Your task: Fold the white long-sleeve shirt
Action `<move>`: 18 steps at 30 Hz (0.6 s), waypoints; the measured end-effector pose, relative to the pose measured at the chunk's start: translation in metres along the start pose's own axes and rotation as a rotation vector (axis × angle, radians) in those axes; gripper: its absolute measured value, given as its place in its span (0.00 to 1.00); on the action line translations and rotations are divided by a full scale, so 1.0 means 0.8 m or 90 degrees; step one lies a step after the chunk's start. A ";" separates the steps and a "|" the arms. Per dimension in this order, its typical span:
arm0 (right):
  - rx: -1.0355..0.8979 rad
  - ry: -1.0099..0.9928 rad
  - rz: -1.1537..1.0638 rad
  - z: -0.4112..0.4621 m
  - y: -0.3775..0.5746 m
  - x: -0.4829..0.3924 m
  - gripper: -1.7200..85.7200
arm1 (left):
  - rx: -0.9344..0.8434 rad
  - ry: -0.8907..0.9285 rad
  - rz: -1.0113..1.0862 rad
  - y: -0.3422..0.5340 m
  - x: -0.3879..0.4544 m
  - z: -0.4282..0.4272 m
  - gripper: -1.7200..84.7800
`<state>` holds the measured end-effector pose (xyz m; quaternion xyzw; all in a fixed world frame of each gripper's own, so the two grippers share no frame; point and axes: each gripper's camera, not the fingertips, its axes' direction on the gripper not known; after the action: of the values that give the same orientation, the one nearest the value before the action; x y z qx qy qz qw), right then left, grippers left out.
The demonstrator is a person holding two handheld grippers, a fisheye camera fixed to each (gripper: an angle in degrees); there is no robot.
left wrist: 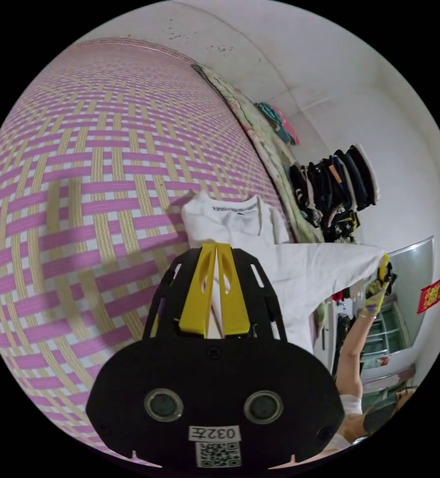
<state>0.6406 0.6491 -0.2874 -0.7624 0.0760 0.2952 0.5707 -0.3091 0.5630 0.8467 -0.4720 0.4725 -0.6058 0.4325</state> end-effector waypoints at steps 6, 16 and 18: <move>-0.029 -0.026 -0.046 -0.024 -0.002 -0.027 0.01 | 0.063 -0.021 -0.022 -0.023 0.034 -0.026 0.02; -0.022 -0.067 -0.058 -0.043 -0.010 -0.039 0.01 | 0.029 -0.009 0.026 0.013 0.102 -0.053 0.04; -0.030 -0.083 -0.058 -0.036 -0.022 -0.047 0.01 | 0.025 -0.024 0.053 0.012 0.134 -0.067 0.02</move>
<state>0.6283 0.6199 -0.2474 -0.7575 -0.0031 0.3196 0.5692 -0.3803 0.4662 0.8487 -0.4548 0.4717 -0.5874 0.4750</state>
